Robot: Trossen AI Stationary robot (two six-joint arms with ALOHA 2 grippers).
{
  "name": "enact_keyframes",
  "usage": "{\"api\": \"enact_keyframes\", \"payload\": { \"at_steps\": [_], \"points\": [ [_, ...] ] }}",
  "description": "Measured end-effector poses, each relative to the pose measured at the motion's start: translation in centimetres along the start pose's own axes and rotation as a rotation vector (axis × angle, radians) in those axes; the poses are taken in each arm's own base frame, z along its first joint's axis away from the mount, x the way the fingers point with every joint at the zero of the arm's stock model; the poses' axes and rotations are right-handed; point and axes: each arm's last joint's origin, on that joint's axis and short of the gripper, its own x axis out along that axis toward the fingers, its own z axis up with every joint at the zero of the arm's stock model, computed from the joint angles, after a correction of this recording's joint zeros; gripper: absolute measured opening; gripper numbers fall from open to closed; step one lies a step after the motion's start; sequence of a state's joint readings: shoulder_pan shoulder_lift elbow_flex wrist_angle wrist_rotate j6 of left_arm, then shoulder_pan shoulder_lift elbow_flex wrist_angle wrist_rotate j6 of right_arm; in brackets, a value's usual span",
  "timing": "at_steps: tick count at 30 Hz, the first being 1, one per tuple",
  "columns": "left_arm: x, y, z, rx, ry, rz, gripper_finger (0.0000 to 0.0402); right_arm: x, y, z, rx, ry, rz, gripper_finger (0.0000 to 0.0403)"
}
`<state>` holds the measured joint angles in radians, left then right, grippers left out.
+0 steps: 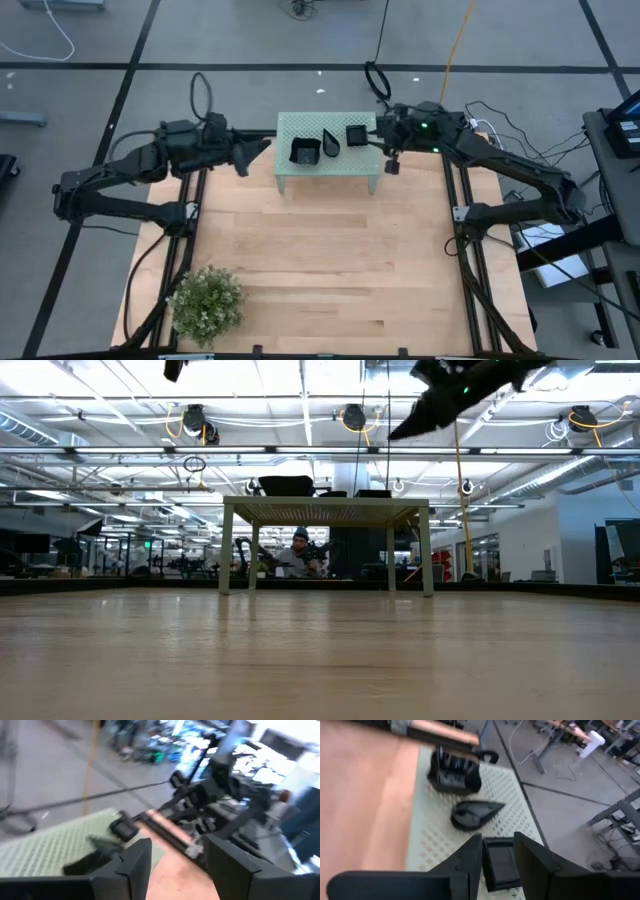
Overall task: Pick & Place Mini shaped plates
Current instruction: Return to Home Position
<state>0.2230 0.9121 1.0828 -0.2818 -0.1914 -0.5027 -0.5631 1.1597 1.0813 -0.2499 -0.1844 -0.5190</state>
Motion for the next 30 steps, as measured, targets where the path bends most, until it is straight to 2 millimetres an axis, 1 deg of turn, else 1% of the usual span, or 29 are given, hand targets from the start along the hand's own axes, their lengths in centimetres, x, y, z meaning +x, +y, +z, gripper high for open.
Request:
{"api": "enact_keyframes", "payload": {
  "at_steps": [3,8,12,15,17,20,23,27,30],
  "points": [
    [-1.8,-0.3,0.8,0.078,-0.037,-0.098,0.0184,-2.3,0.4,1.0,0.062,-0.061,-0.013,0.0102],
    [-5.7,-0.4,2.1,0.154,-0.123,-0.208,0.0184,-6.3,0.7,2.3,0.131,-0.175,-0.051,0.0102],
    [-8.4,-0.2,2.8,0.154,-0.197,-0.244,0.0184,-9.1,1.1,2.5,0.230,-0.220,-0.060,0.0102],
    [-10.2,0.2,2.9,0.179,-0.221,-0.249,0.0184,-10.5,1.5,2.2,0.309,-0.233,-0.055,0.0102],
    [-11.1,0.6,2.6,0.221,-0.205,-0.238,0.0184,-10.8,1.9,1.5,0.361,-0.250,-0.054,0.0102],
    [-12.0,1.2,1.9,0.255,-0.150,-0.198,0.0184,-10.6,2.7,0.0,0.425,-0.275,-0.053,0.0102],
    [-12.8,1.7,1.6,0.214,-0.139,-0.143,0.0184,-9.9,3.7,-1.9,0.489,-0.311,-0.058,0.0102],
    [-14.0,2.0,1.6,0.180,-0.162,-0.148,0.0184,-9.0,4.8,-4.5,0.550,-0.386,-0.113,0.0102],
    [-14.7,2.1,1.6,0.177,-0.184,-0.152,0.0184,-8.5,5.6,-6.2,0.558,-0.434,-0.143,0.0102]
  ]
}}
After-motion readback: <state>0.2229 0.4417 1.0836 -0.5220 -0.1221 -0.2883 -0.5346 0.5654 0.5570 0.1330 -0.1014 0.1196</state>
